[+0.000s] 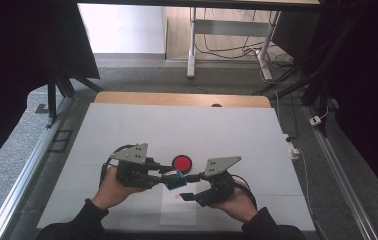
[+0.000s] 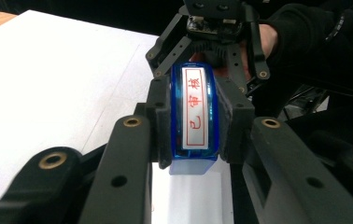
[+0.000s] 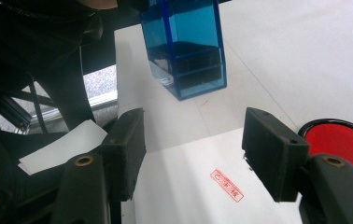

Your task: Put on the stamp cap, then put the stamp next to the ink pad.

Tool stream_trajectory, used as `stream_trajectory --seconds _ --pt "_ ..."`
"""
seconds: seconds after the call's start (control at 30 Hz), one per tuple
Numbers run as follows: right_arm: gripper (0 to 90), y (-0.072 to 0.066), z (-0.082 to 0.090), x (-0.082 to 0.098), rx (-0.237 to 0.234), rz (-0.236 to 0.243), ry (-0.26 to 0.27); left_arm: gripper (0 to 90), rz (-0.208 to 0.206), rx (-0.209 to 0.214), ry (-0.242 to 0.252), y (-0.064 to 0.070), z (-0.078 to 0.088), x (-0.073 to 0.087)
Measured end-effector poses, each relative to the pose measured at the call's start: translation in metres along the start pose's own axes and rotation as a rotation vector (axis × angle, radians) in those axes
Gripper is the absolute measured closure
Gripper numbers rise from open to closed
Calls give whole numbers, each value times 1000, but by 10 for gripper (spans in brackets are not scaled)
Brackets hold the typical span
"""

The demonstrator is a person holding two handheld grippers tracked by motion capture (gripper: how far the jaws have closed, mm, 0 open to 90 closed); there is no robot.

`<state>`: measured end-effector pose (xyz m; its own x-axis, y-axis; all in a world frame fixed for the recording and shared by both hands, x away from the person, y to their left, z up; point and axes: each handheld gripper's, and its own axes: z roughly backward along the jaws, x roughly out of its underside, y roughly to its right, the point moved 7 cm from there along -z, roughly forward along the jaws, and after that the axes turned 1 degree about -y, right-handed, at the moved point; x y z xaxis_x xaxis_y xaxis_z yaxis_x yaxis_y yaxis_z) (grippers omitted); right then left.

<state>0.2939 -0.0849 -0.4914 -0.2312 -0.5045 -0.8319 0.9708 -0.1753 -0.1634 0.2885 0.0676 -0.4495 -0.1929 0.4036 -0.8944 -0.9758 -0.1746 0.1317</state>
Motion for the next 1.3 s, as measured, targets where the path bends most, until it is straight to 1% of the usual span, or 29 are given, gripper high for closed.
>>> stream_trajectory --seconds 0.17,0.53,0.67,0.73,0.87,1.1,1.17,1.3 --pt "349 2 2 1 31 -6 -8 700 11 -27 -18 -3 2 2" --pt "252 4 8 0 108 -19 -2 700 30 -82 -46 -10 7 6" --pt "221 5 12 2 136 -20 -12 700 53 -105 -52 -15 10 9" --pt "206 5 14 3 144 -21 -13 700 62 -115 -54 -17 11 10" --pt "173 6 18 4 163 -38 -10 700 72 -138 -61 -20 14 12" --pt "142 8 24 6 191 -64 -6 700 85 -186 -88 -26 18 17" --pt "115 8 25 7 205 -68 -7 700 90 -197 -93 -28 19 18" --pt "93 8 27 9 219 -75 -14 700 99 -225 -106 -32 22 21"
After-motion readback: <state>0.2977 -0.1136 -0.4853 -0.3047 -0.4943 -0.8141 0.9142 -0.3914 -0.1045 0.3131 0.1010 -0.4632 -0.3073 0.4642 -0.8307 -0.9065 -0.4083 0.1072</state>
